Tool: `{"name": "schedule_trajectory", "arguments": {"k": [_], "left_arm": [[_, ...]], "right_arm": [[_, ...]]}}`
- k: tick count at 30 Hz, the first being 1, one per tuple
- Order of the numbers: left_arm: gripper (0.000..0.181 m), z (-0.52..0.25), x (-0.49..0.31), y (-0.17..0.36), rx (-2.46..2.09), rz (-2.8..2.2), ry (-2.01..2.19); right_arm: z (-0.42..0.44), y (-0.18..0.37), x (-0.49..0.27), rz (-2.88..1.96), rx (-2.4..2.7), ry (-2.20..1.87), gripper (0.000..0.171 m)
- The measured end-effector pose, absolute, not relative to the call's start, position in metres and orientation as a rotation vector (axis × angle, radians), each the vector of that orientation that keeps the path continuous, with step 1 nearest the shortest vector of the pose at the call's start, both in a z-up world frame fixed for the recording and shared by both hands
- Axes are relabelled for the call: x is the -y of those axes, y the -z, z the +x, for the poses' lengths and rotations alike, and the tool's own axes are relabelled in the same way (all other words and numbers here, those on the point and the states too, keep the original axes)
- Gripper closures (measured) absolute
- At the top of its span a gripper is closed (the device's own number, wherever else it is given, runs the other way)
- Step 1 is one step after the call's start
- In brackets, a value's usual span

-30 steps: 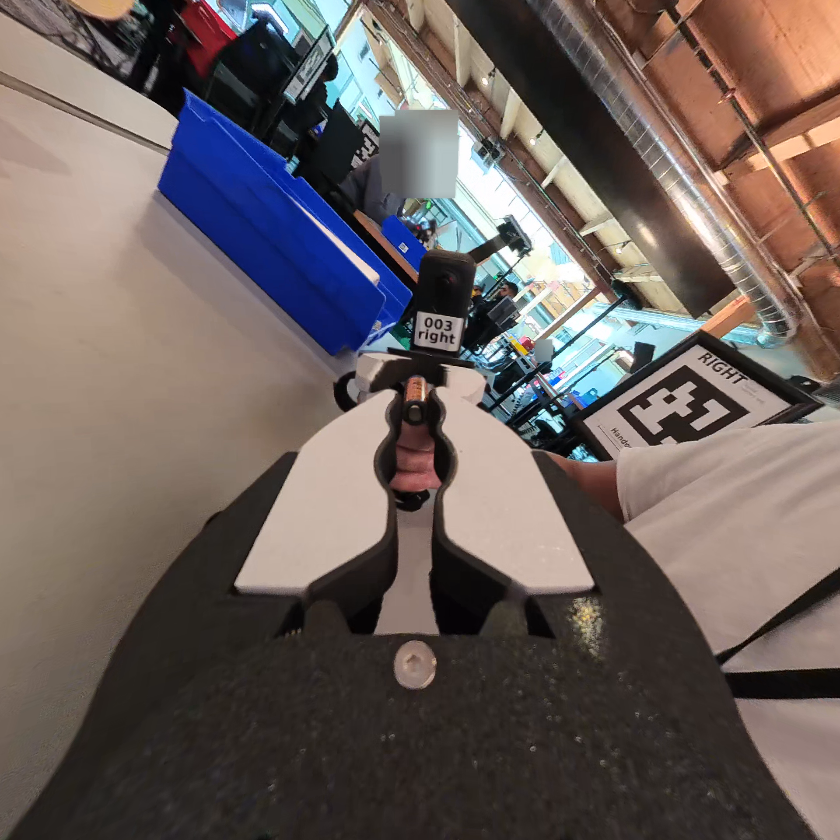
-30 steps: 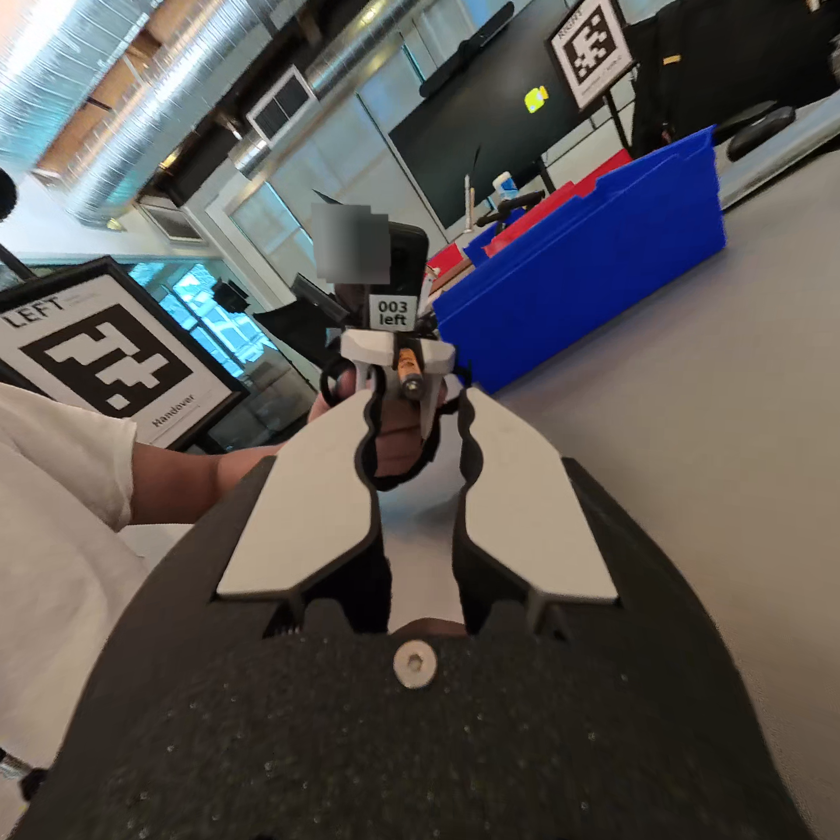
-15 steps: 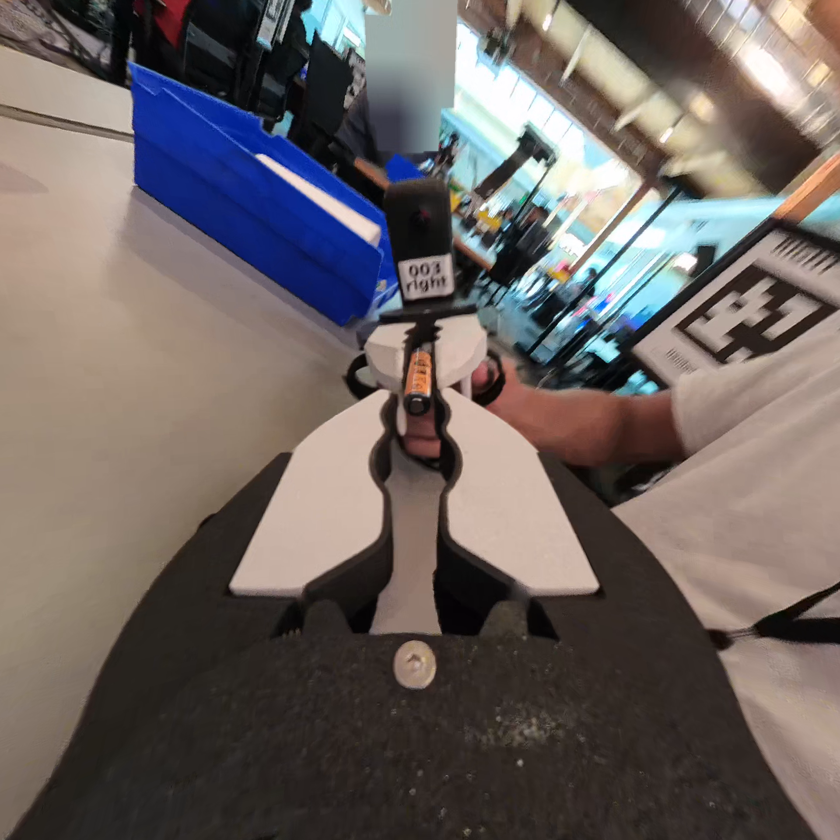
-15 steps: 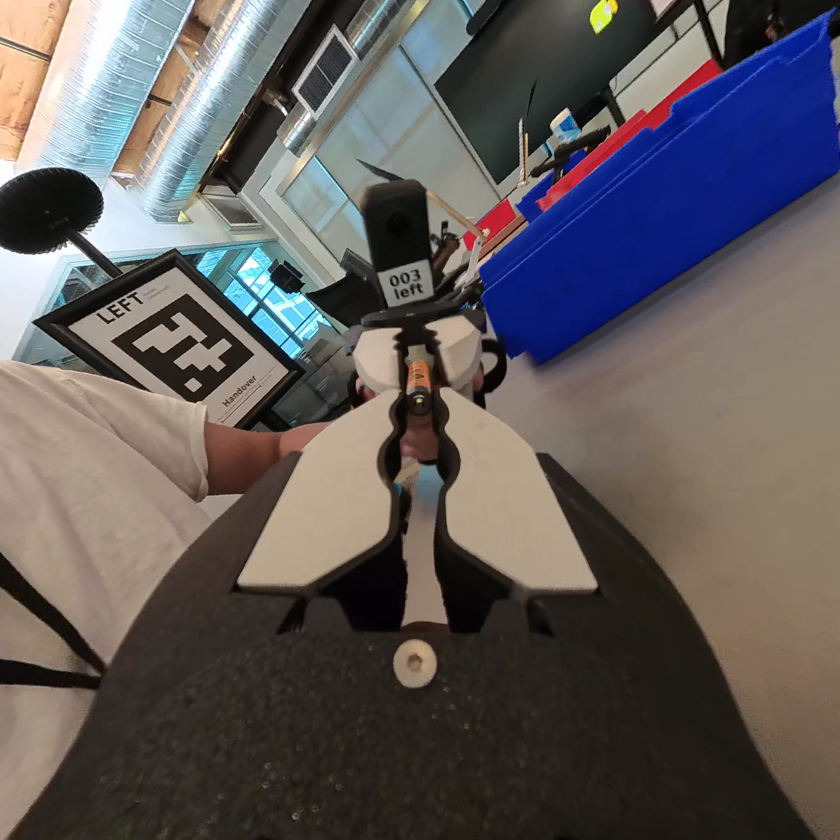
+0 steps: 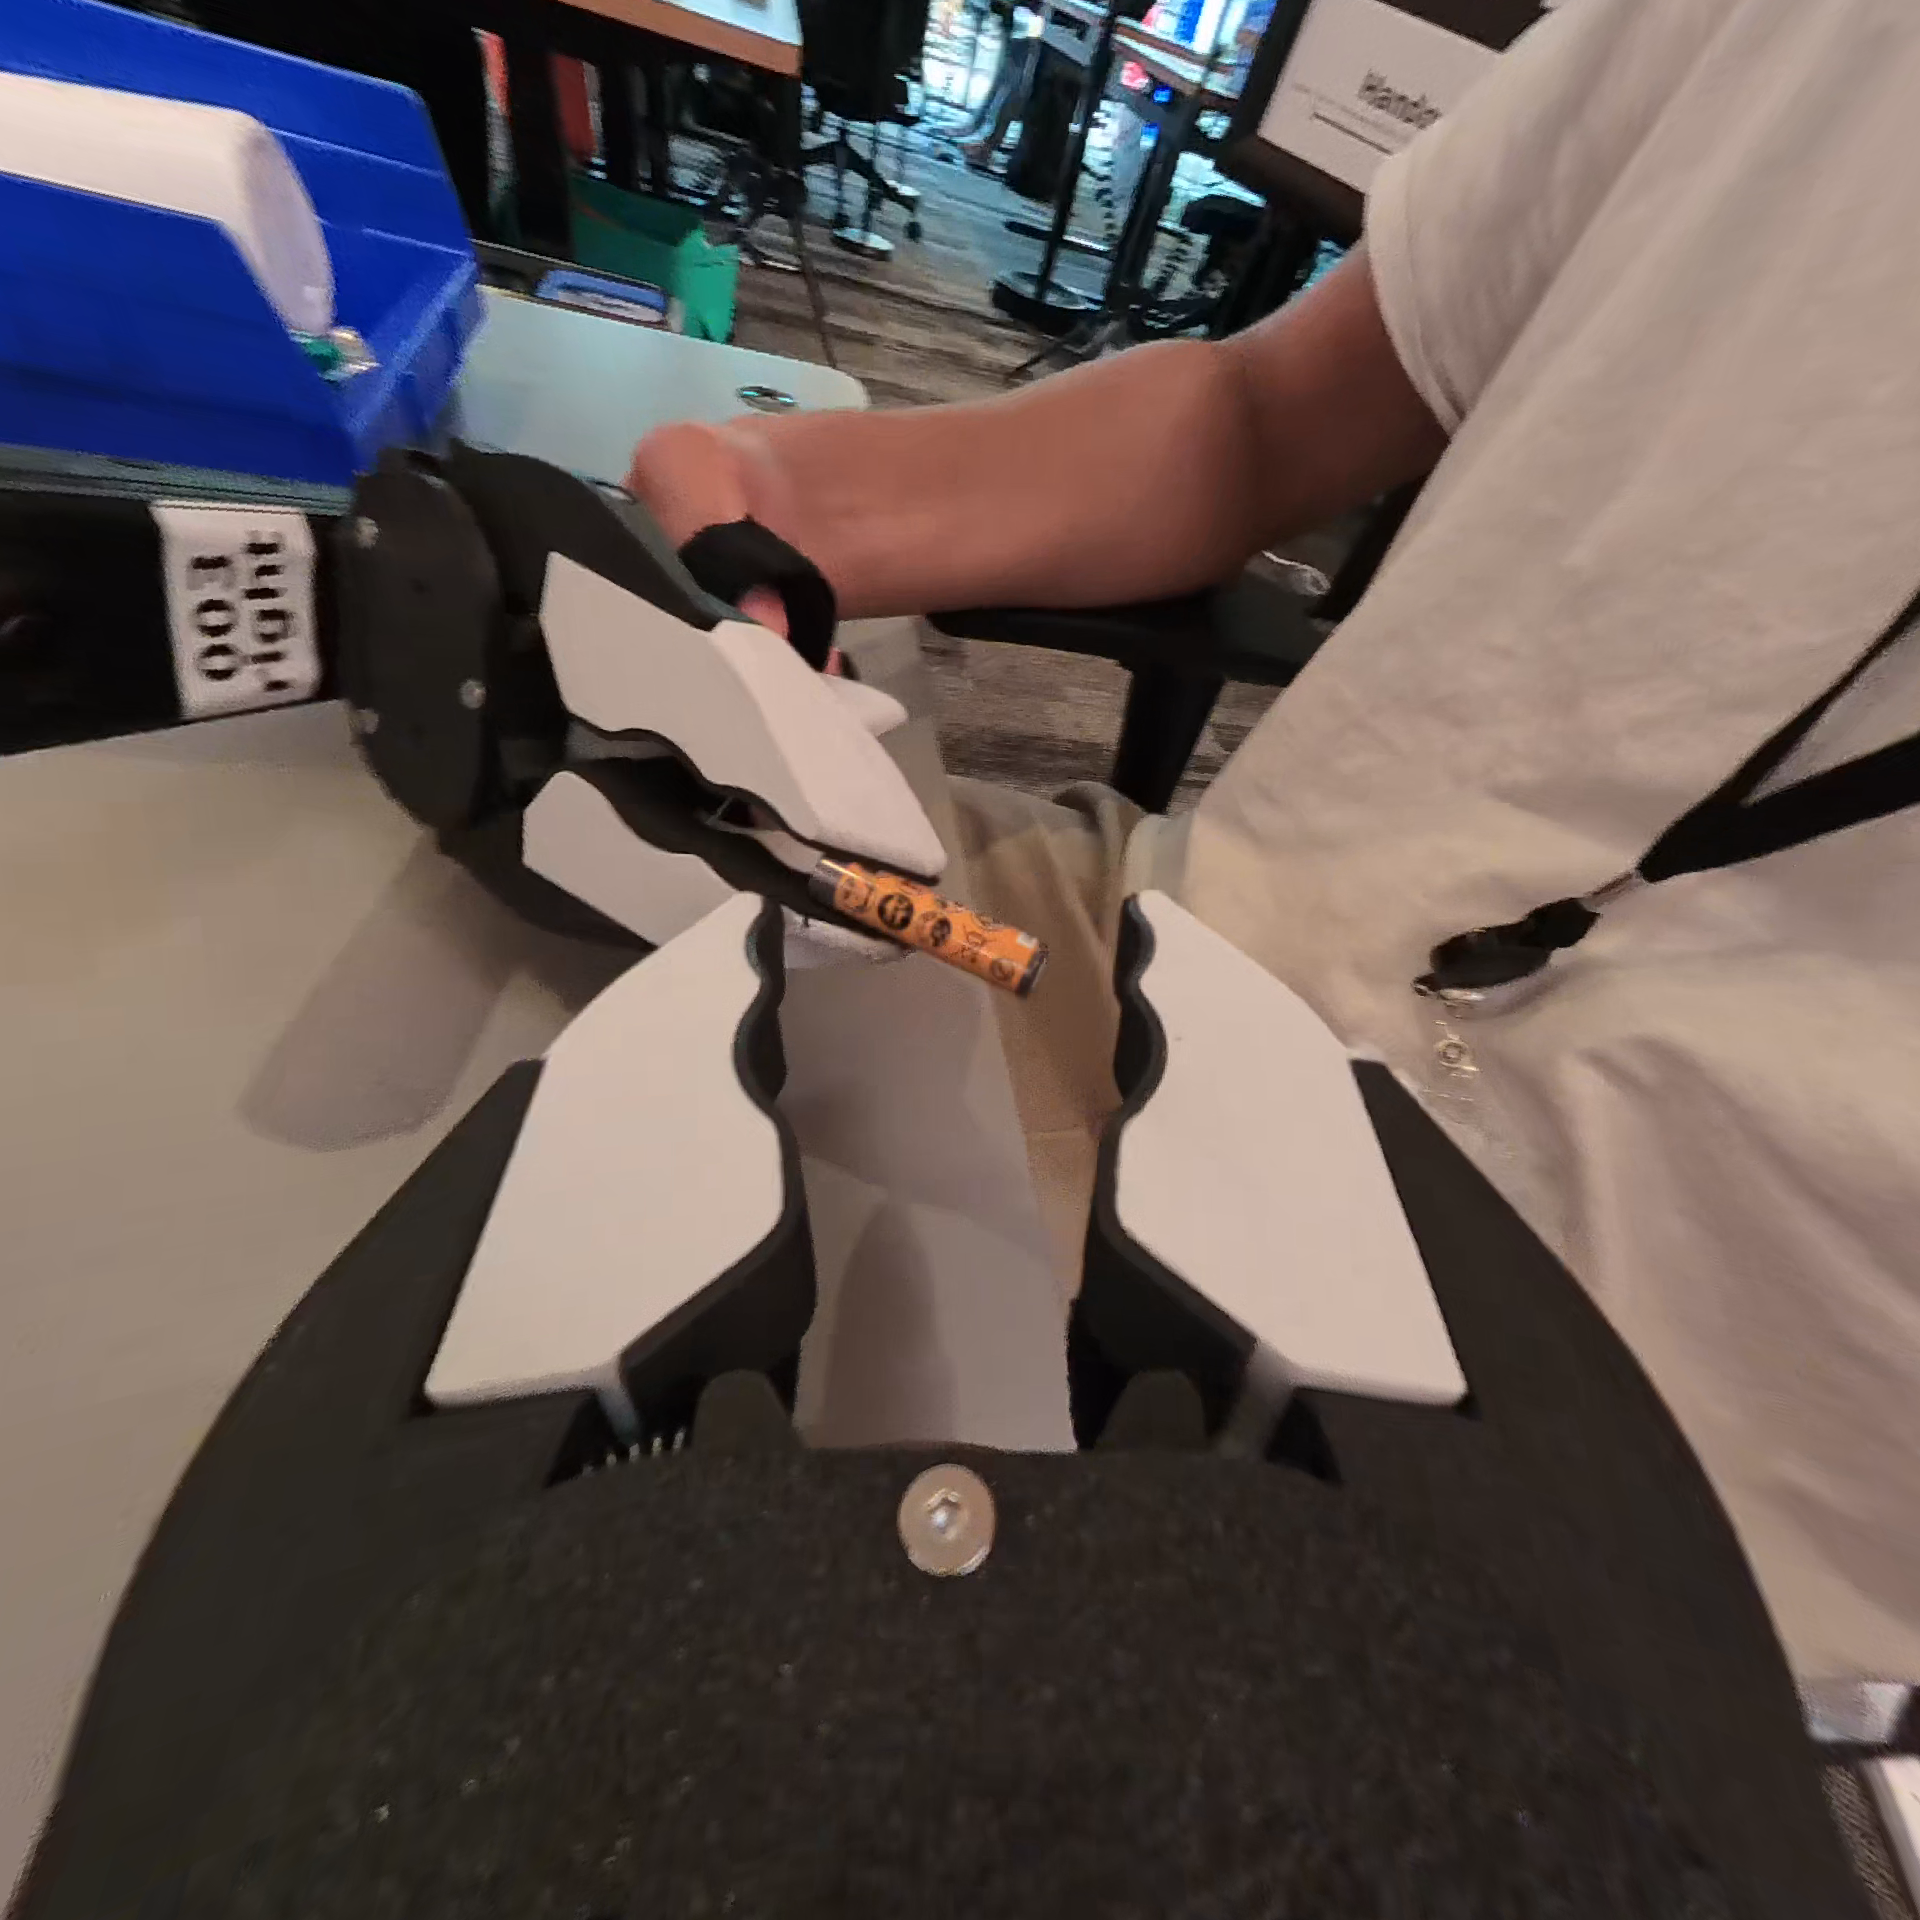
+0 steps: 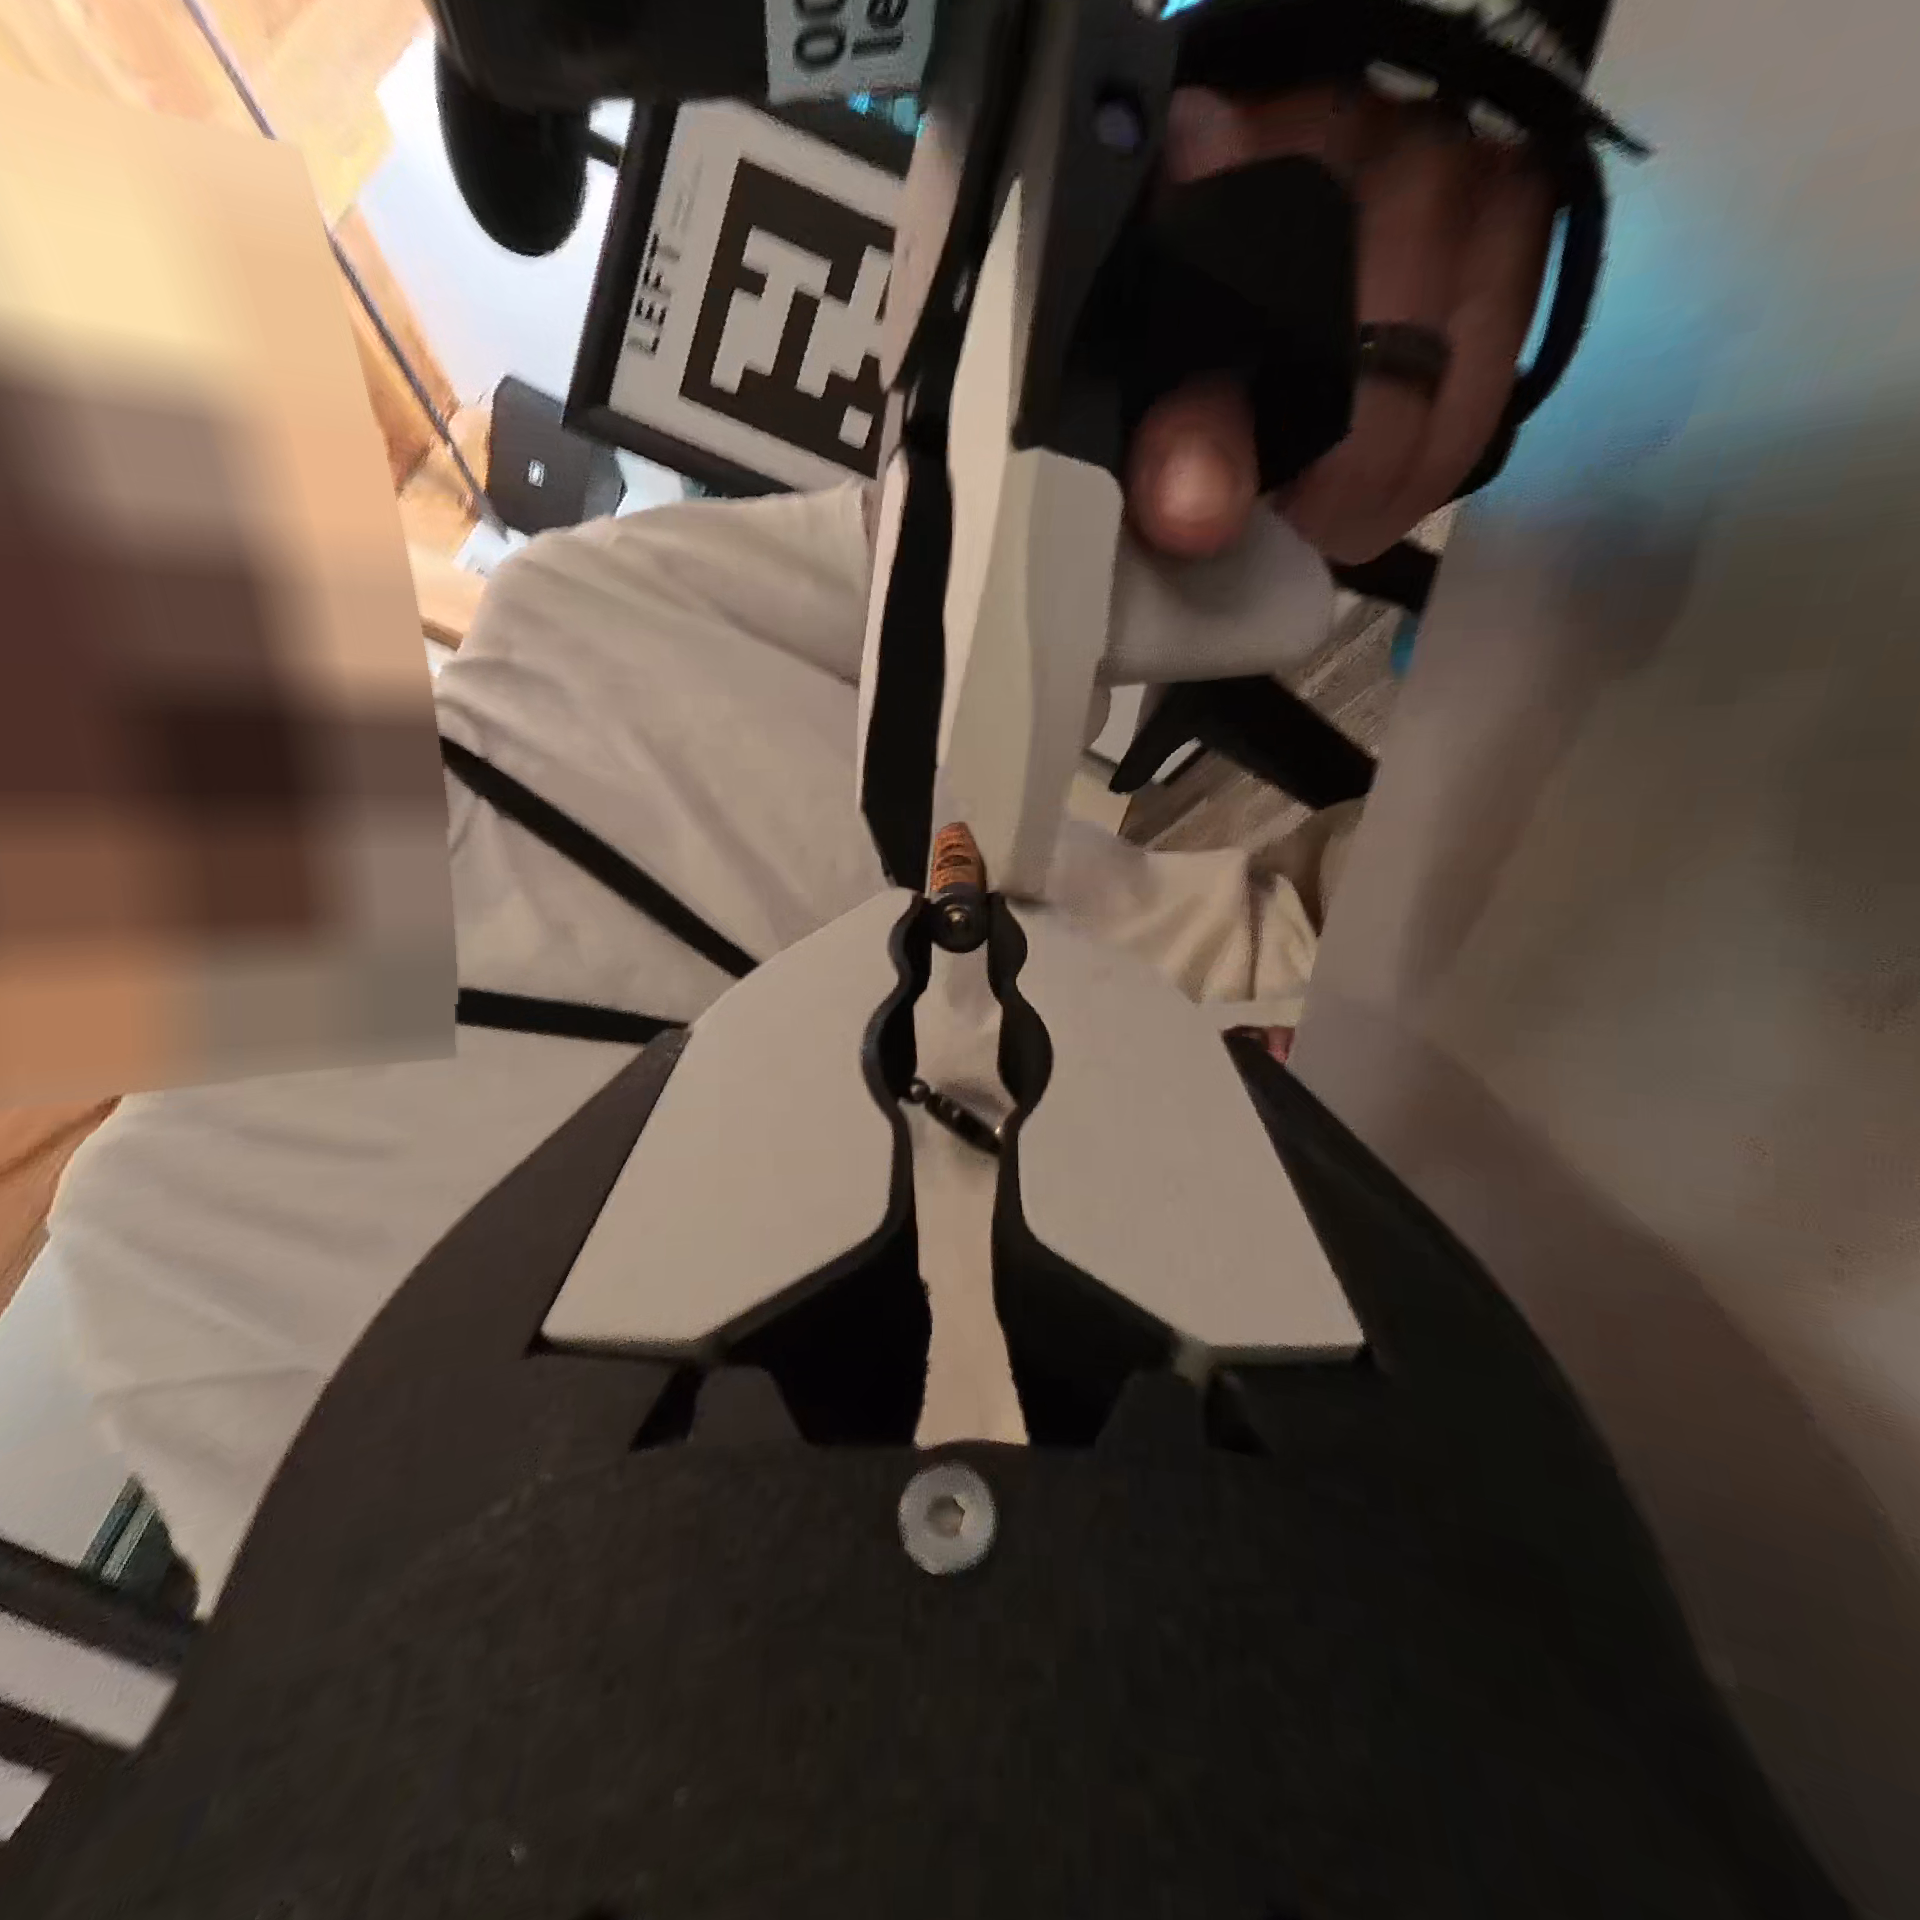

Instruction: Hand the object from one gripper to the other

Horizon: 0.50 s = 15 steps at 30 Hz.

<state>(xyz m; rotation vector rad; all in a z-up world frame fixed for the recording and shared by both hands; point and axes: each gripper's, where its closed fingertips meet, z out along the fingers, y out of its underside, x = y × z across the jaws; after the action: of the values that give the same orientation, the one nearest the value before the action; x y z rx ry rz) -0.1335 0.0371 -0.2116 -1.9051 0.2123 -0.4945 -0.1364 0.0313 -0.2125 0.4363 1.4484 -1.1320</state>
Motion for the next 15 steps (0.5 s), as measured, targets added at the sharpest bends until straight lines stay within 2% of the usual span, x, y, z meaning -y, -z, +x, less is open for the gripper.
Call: {"name": "schedule_trajectory", "arguments": {"k": [2, 10, 15], "left_arm": [[0.115, -0.125, -0.037, 0.208, -0.229, -1.881, 0.553], [0.115, -0.122, -0.04, 0.201, -0.232, -1.835, 0.547], [0.128, -0.121, -0.041, 0.201, -0.265, -1.837, 0.491]], "right_arm": [[-0.126, 0.211, -0.032, 0.378, -1.451, 1.098, 0.161], [-0.124, 0.211, -0.029, 0.379, -1.421, 1.079, 0.161], [-0.123, 0.21, -0.029, 0.372, -1.4, 1.071, 0.161]]}}
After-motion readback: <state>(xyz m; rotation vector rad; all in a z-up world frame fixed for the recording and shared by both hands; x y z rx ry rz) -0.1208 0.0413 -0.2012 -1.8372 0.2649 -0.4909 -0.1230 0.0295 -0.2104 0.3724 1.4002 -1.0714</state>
